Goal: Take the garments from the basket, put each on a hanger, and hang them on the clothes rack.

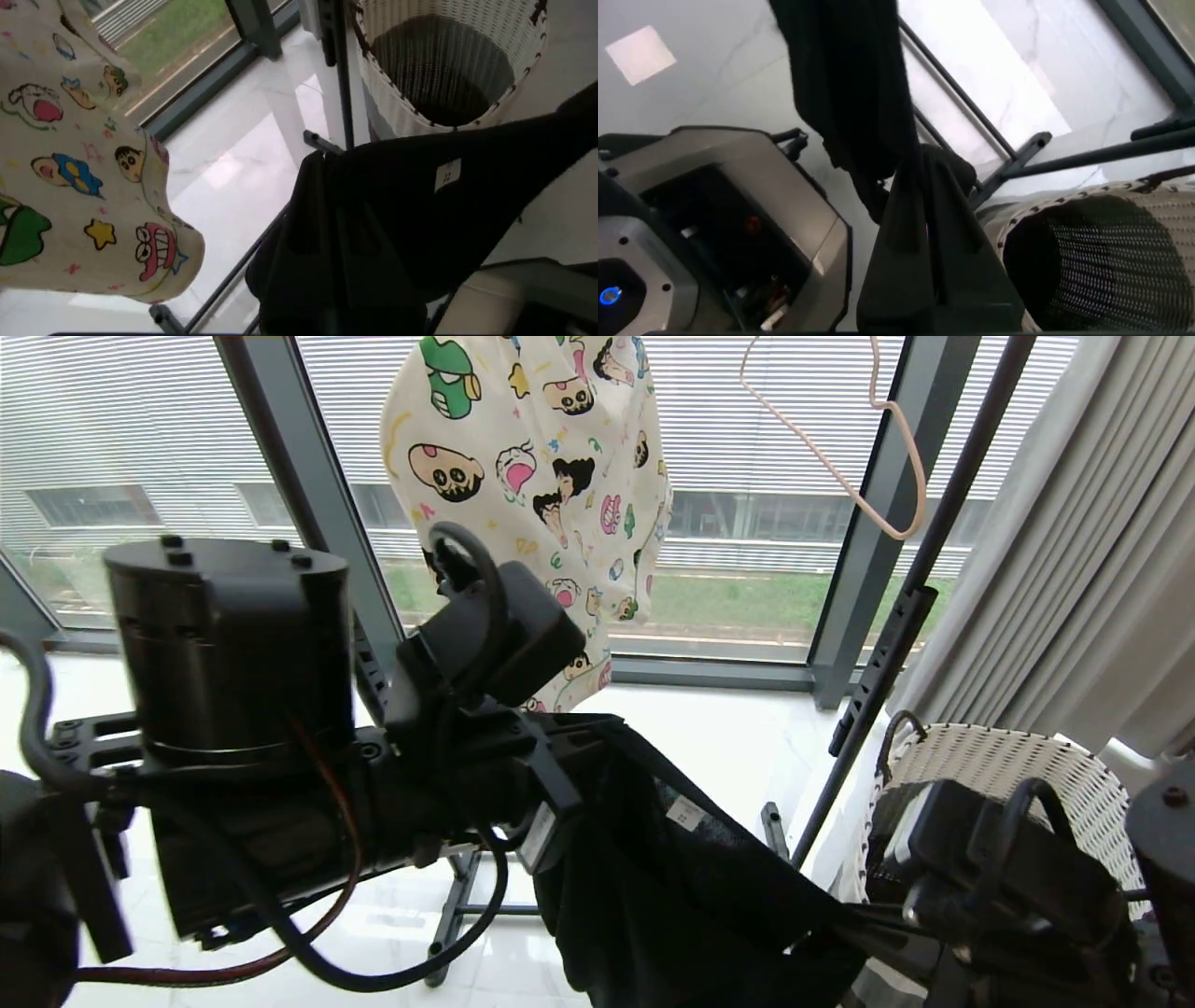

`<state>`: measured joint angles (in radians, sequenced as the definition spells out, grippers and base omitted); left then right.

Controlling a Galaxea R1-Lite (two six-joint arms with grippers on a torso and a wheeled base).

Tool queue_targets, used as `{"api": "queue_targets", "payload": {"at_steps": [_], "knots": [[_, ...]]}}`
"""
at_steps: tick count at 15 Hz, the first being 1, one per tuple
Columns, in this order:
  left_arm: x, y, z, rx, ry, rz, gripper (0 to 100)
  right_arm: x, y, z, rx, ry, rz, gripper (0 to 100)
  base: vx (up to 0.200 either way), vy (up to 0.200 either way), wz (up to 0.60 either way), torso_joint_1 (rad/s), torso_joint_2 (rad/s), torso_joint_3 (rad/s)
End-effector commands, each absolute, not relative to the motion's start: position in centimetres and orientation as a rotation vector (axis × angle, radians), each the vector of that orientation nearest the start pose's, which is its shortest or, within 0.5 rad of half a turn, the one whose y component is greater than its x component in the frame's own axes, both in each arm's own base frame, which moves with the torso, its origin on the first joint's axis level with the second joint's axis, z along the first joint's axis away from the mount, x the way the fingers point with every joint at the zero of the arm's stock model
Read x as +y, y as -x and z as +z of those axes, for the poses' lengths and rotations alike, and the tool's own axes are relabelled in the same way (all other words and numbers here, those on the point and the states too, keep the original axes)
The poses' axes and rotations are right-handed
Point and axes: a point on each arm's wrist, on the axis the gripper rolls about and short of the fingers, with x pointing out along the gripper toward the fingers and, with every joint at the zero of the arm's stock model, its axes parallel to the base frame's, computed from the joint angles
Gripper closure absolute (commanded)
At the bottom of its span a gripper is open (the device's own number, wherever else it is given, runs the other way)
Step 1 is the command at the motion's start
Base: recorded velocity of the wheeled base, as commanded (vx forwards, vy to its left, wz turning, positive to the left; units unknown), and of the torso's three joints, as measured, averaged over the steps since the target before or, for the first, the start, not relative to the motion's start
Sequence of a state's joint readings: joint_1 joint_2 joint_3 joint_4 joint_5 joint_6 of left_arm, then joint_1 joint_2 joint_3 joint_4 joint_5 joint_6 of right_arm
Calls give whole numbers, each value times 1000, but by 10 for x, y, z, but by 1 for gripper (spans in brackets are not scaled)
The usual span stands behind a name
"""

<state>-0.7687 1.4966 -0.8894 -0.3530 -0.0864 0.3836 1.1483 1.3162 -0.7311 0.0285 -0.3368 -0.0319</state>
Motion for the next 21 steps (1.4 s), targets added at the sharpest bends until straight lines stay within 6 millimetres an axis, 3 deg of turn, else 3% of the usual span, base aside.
{"api": "queue_targets", "payload": {"at_steps": [1,3,5,7,9,10,17,18,21], "knots": [[-202,-200,225,117,-459,-912,100,172,-74,195,444,474,848,100,0,0,0,0,0,0],[-200,-195,221,182,-355,-896,100,171,-81,198,441,454,812,100,0,0,0,0,0,0],[-197,-177,219,264,-204,-806,100,170,-103,220,403,380,717,100,0,0,0,0,0,0],[-195,-145,193,357,-215,-781,100,181,-128,248,350,311,653,100,0,0,0,0,0,0],[-195,-109,160,425,-341,-786,100,197,-141,267,312,279,647,100,0,0,0,0,0,0],[-196,-100,152,429,-382,-764,100,201,-144,271,313,288,650,100,0,0,0,0,0,0],[-195,-107,154,418,-379,-706,100,200,-142,270,328,342,668,100,0,0,0,0,0,0],[-195,-117,159,408,-357,-670,100,196,-132,270,372,383,691,0,0,0,0,0,0,0],[-195,-139,169,385,-326,-557,100,183,-97,270,432,457,811,0,0,0,0,0,0,0]]}}
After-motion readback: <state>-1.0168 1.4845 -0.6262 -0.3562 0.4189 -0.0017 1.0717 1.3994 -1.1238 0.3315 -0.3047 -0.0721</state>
